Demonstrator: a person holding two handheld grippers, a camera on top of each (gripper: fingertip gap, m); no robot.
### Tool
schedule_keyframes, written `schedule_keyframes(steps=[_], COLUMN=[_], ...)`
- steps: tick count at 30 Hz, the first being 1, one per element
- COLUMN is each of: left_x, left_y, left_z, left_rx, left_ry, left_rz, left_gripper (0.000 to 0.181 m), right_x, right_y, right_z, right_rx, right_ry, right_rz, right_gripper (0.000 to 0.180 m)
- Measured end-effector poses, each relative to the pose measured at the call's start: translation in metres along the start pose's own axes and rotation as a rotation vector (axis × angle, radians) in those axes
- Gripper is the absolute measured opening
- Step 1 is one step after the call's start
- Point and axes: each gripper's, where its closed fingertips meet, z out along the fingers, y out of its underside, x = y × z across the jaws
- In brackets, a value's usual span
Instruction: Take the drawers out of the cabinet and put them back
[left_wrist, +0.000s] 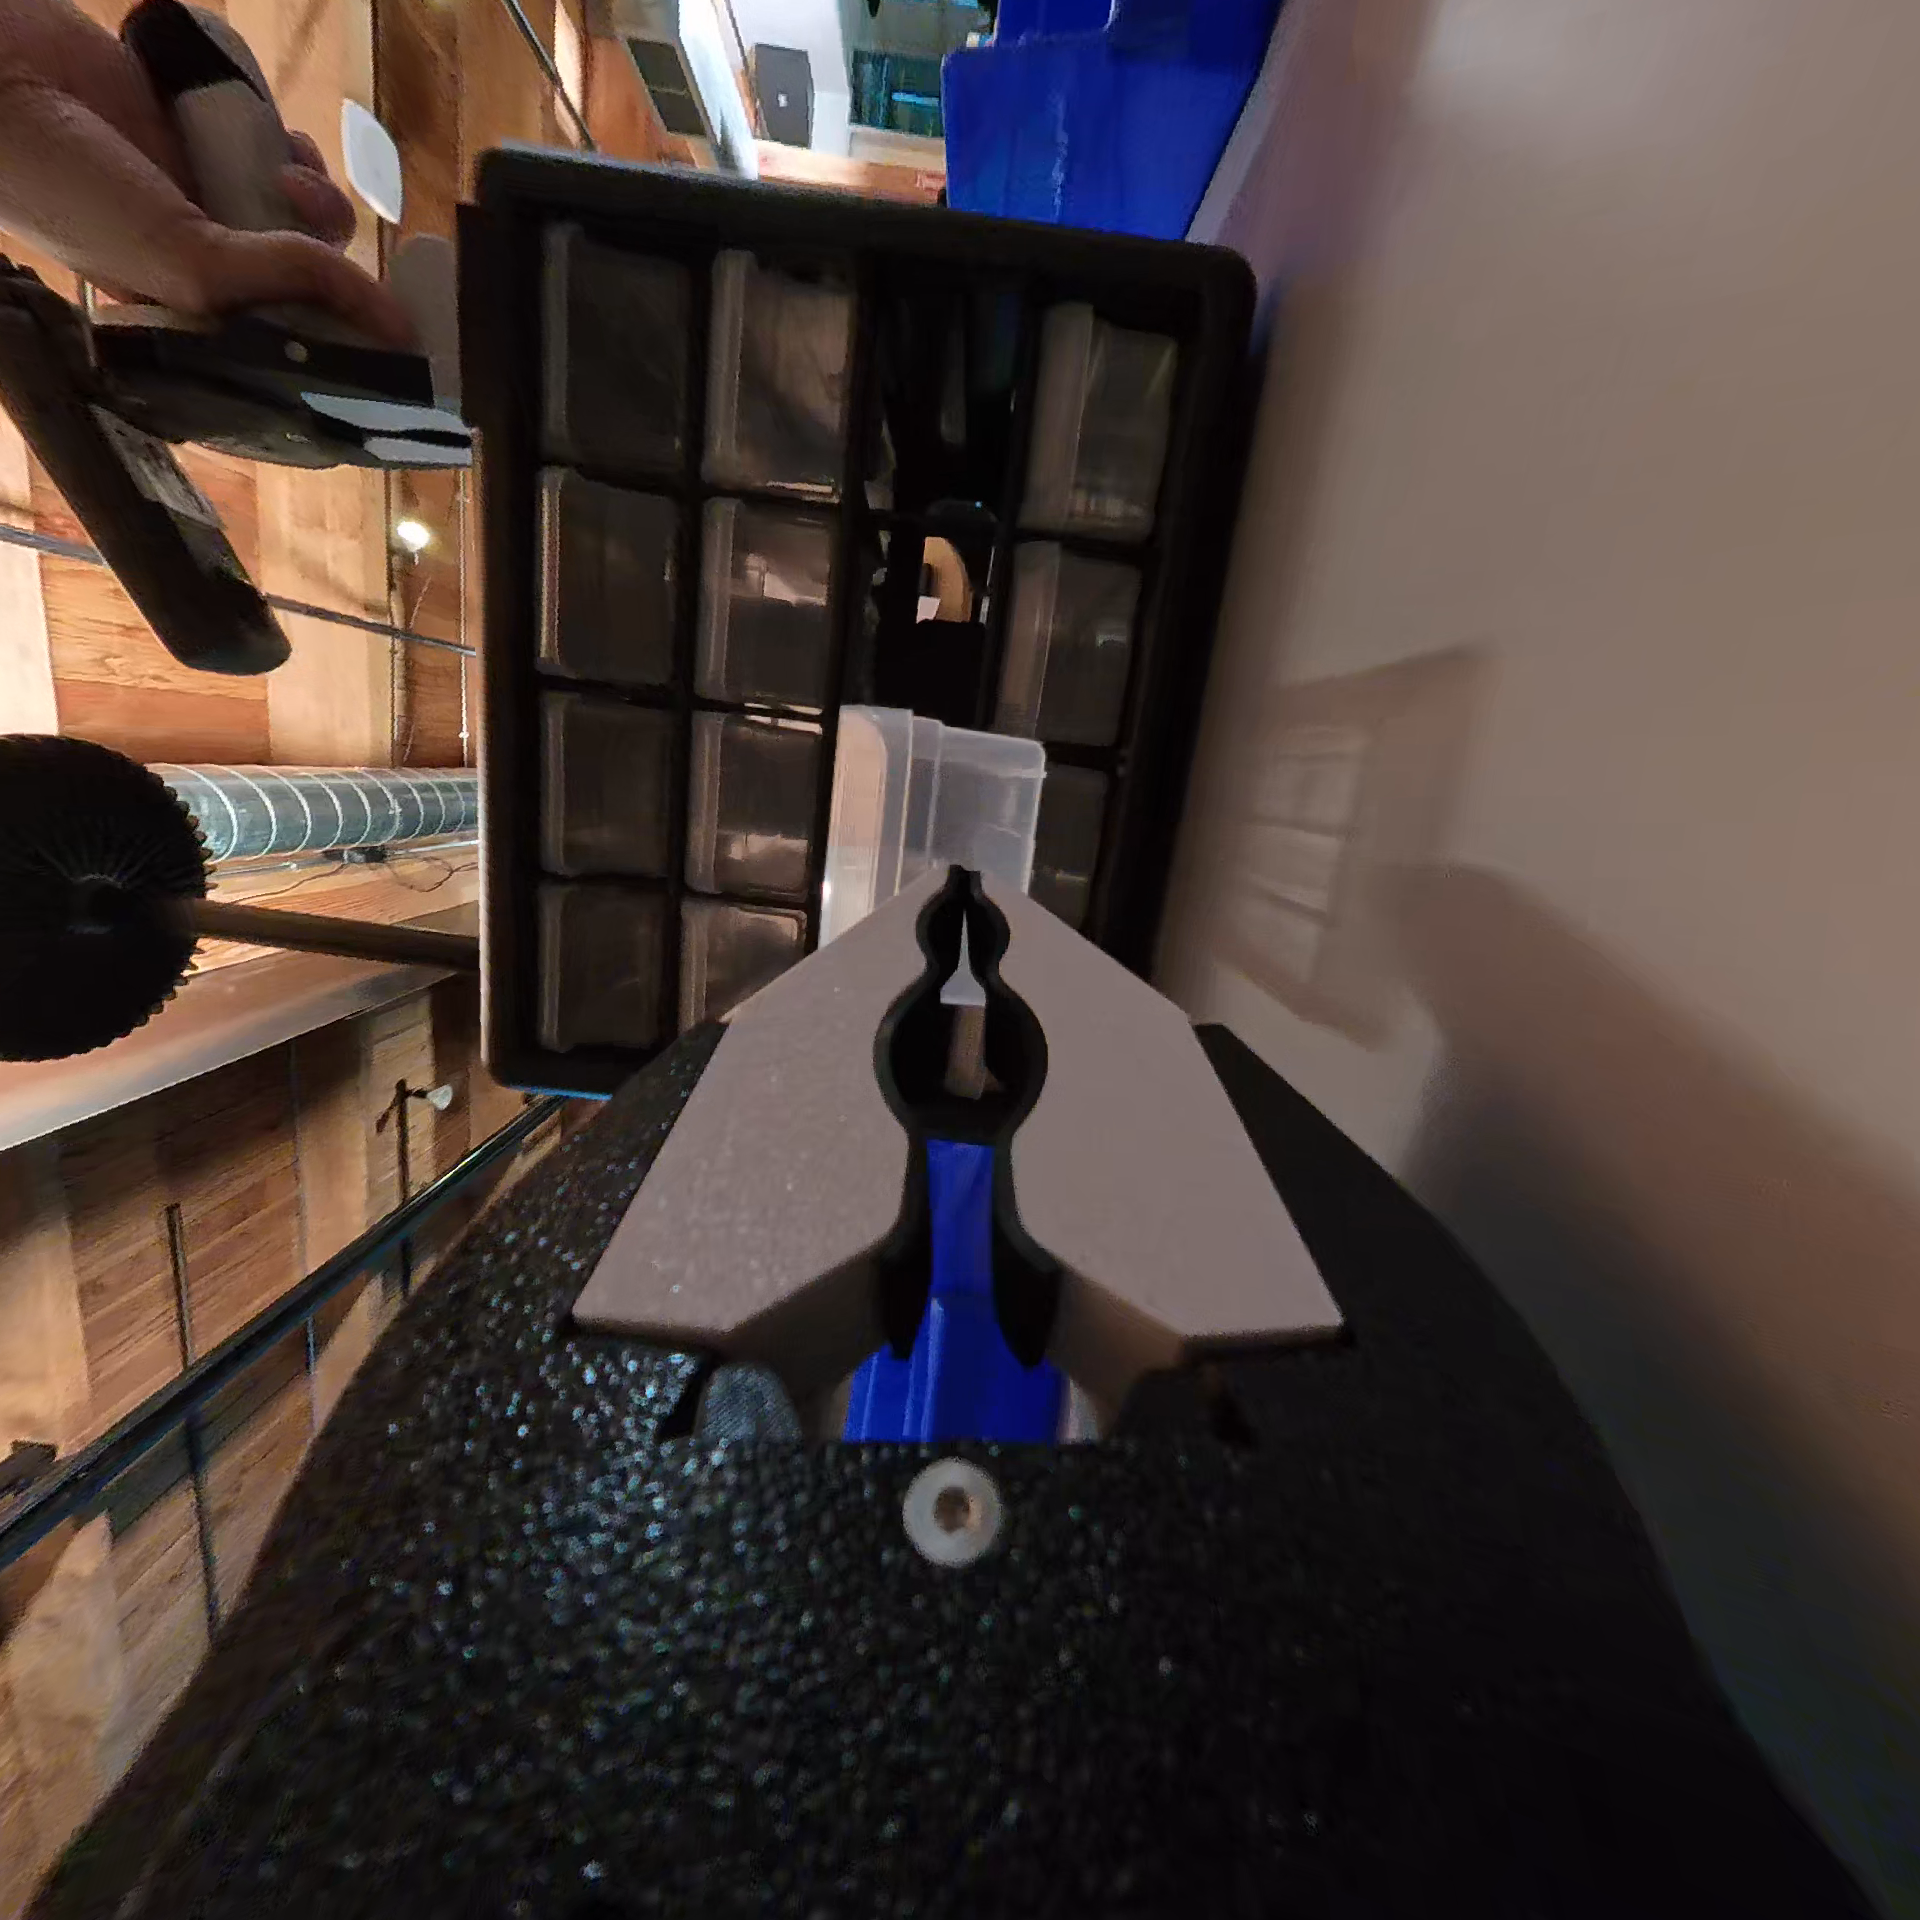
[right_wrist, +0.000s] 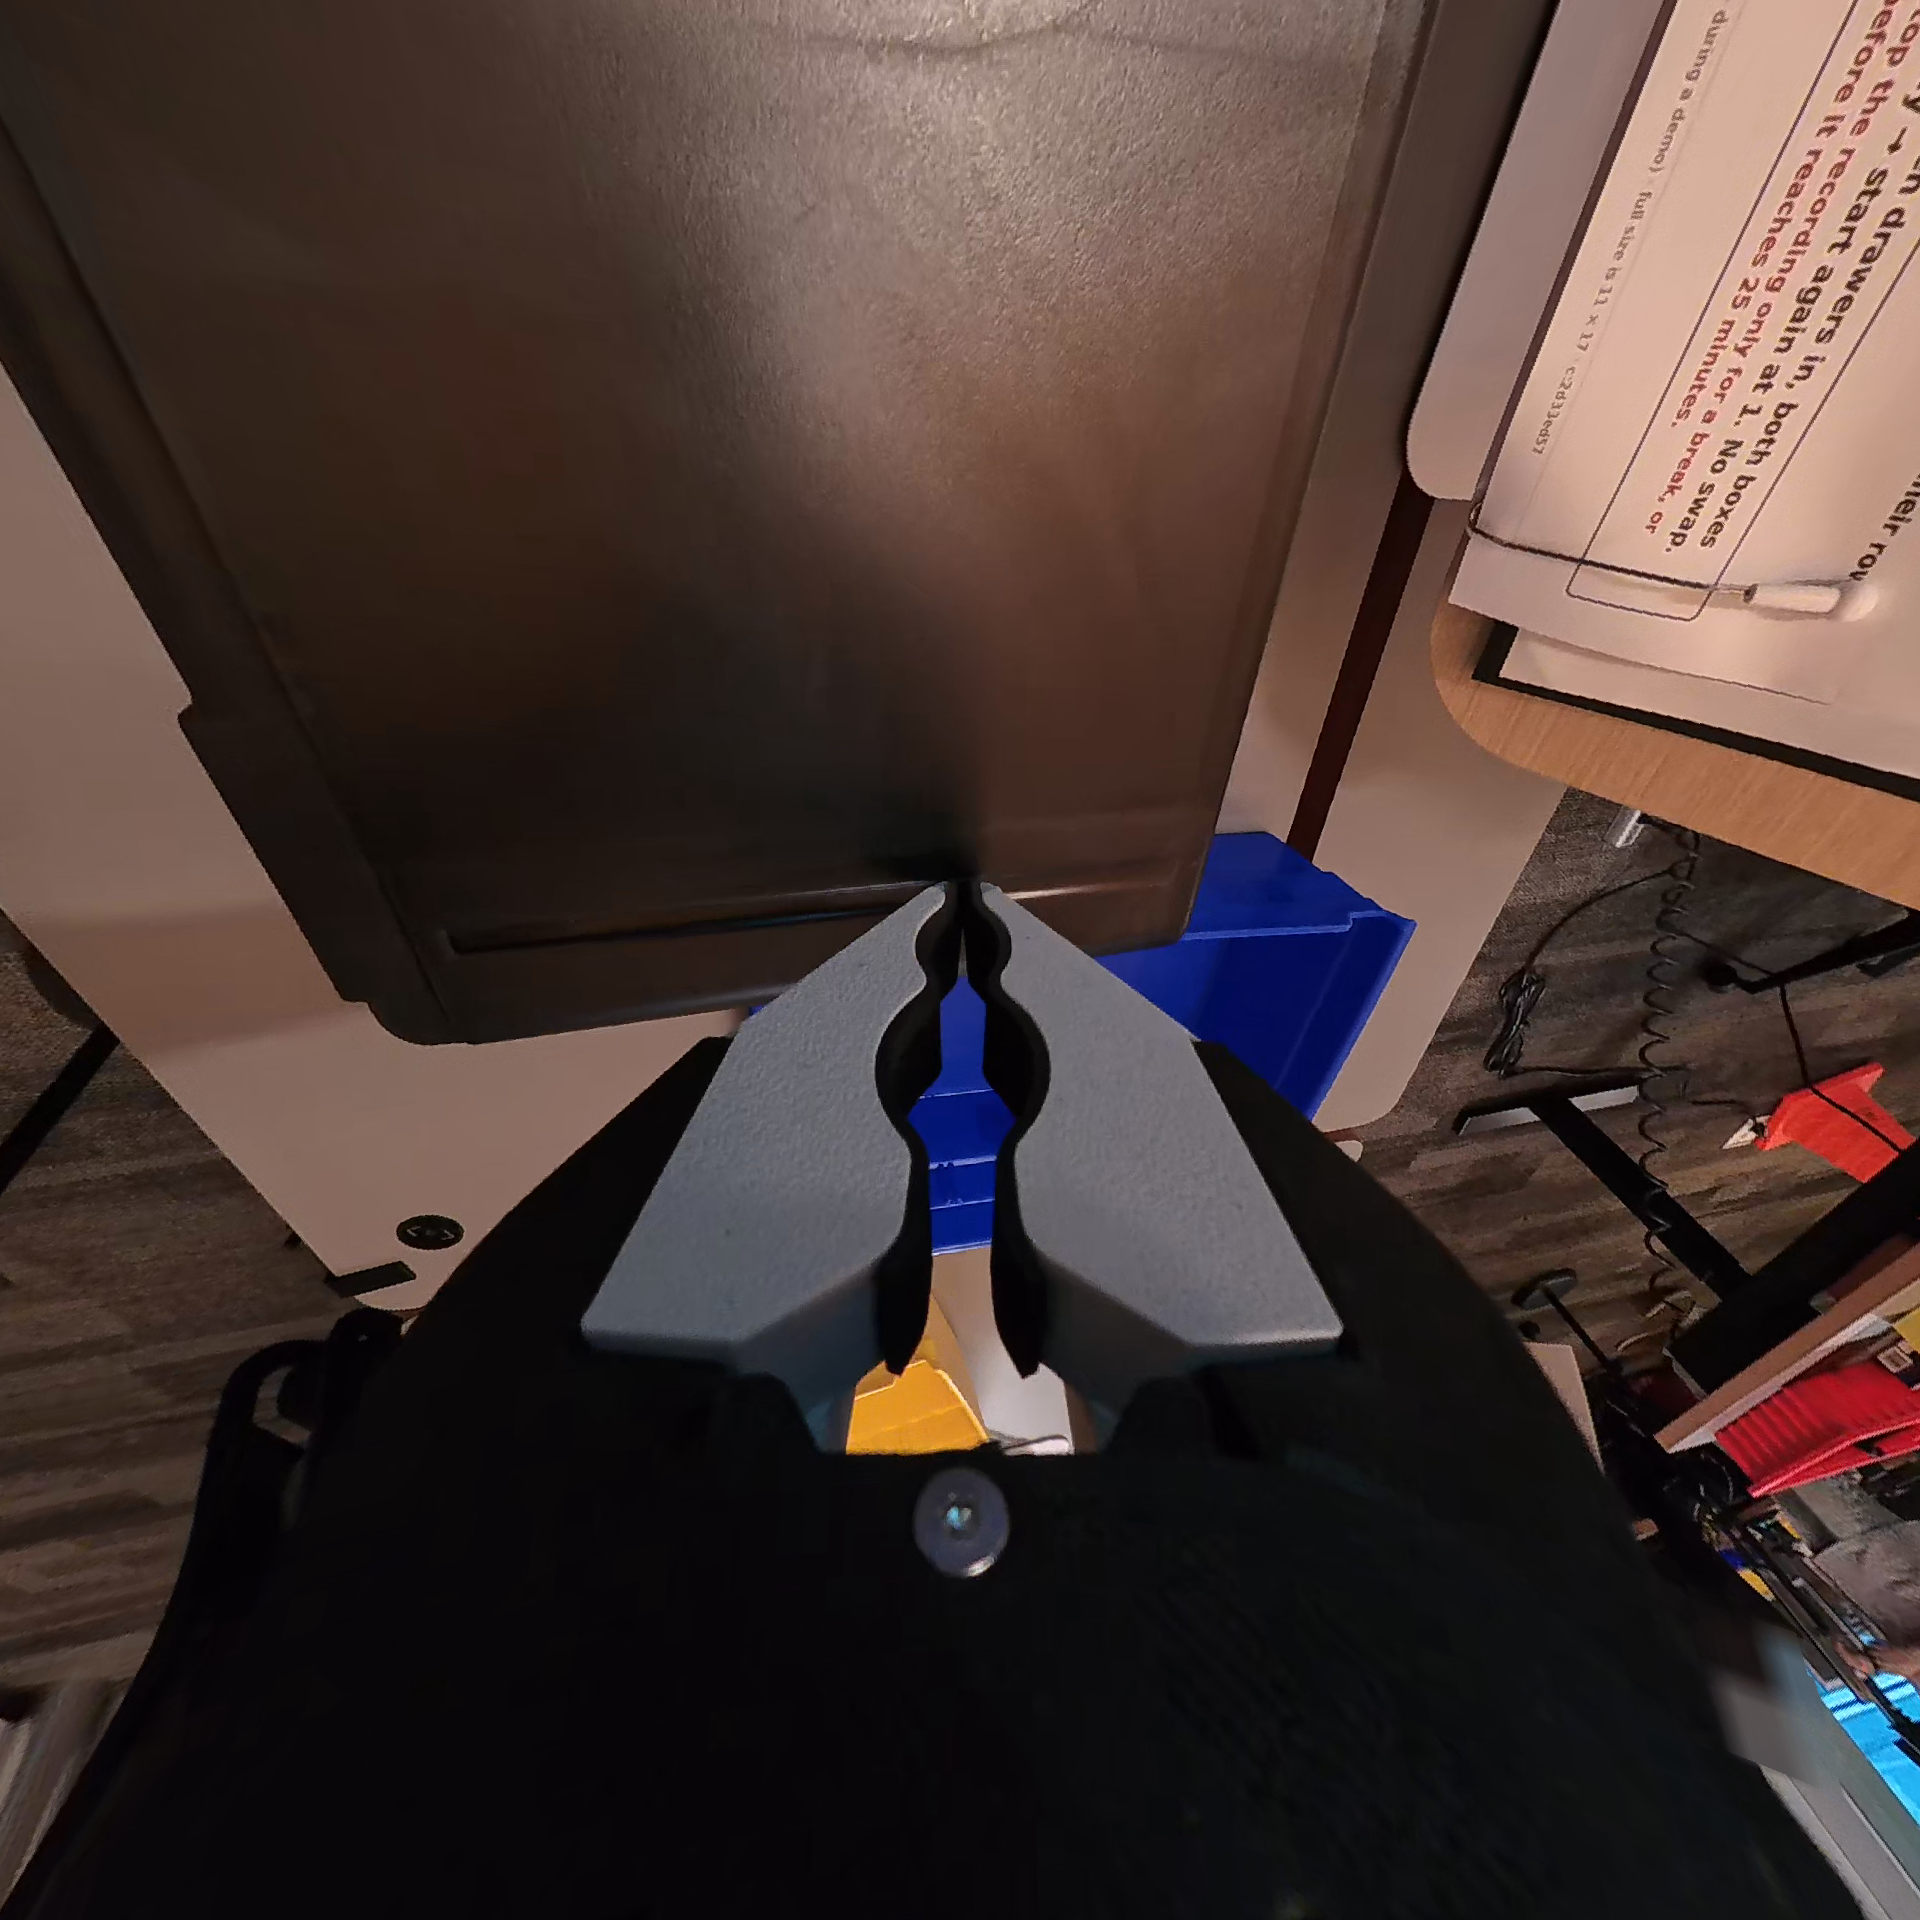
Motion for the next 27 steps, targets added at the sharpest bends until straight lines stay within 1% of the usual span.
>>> schedule_keyframes(steps=[4,10,18,27], left_x=[-0.005,-0.016,-0.015,-0.008], left_y=[0.001,0.013,0.03,0.036], left_z=[0.016,0.043,0.082,0.106], left_rx=[-0.003,-0.052,-0.103,-0.148], left_ry=[-0.022,-0.04,-0.007,0.038], left_rz=[0.015,0.009,-0.003,-0.035], left_gripper=[0.0,0.0,0.0,0.0], right_x=[0.0,0.0,0.0,0.0], right_y=[0.0,0.0,0.0,0.0], right_z=[0.0,0.0,0.0,0.0], right_rx=[-0.019,-0.027,-0.039,-0.042], right_ry=[-0.001,-0.001,-0.005,-0.01], right_rz=[-0.006,-0.01,-0.014,-0.013], right_gripper=[0.0,0.0,0.0,0.0])
